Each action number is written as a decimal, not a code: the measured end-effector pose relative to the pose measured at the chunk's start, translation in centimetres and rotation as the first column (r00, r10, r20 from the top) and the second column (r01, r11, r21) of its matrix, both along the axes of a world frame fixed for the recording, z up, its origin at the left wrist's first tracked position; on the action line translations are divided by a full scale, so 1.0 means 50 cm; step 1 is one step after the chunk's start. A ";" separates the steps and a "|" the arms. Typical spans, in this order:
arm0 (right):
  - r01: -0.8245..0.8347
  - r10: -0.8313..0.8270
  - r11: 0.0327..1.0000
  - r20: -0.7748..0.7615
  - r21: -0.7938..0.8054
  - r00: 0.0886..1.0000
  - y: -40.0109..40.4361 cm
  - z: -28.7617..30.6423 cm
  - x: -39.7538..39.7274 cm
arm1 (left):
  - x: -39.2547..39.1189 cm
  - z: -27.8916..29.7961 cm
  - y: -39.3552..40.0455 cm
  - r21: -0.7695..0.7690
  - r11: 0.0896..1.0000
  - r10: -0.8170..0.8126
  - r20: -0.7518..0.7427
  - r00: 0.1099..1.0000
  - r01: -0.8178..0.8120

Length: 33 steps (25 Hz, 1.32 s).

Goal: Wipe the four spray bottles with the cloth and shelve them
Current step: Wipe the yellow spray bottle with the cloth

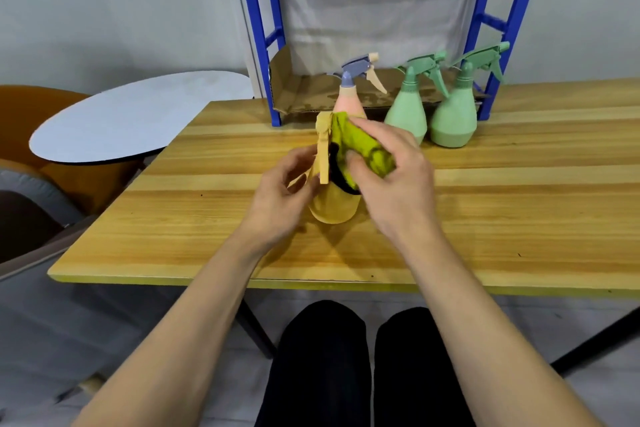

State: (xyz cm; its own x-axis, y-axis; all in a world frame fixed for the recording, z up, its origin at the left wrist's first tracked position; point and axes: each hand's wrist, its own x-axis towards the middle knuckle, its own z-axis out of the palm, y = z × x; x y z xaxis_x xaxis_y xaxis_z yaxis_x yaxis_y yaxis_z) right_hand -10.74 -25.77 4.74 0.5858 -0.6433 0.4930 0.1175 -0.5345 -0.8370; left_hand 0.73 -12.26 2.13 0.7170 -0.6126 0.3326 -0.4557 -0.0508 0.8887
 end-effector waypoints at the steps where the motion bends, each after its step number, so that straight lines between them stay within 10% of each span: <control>1: -0.016 0.016 0.999 -0.013 -0.049 1.000 0.011 0.004 0.012 | -0.002 -0.002 -0.005 -0.046 0.999 0.008 -0.010 1.000 -0.009; 8: 0.047 -0.111 0.983 -0.364 -0.178 0.925 0.016 -0.108 -0.041 | 0.003 0.015 -0.021 -0.017 0.988 0.152 -0.016 0.988 -0.152; 14: 0.011 -0.024 0.995 -0.132 -0.100 0.991 -0.007 -0.037 0.013 | -0.002 0.004 -0.026 -0.009 0.993 0.122 0.085 0.989 -0.121; 25: 0.005 -0.175 0.929 -0.428 -0.370 0.887 -0.075 -0.093 0.039 | -0.014 0.022 -0.024 0.060 0.989 0.131 0.073 0.989 -0.135; 33: -0.060 -0.211 0.877 -0.496 -0.476 0.842 -0.077 -0.111 0.042 | 0.029 0.052 0.025 0.446 0.881 -0.181 0.014 0.983 0.155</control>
State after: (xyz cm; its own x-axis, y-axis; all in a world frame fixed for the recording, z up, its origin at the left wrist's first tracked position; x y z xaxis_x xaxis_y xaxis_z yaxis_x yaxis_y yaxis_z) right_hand -8.64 -29.63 -0.81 0.7963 -0.4758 0.3736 -0.3174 -0.8543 -0.4116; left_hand 2.17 -11.02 4.70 0.5789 -0.8147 0.0343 -0.5389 -0.3507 0.7658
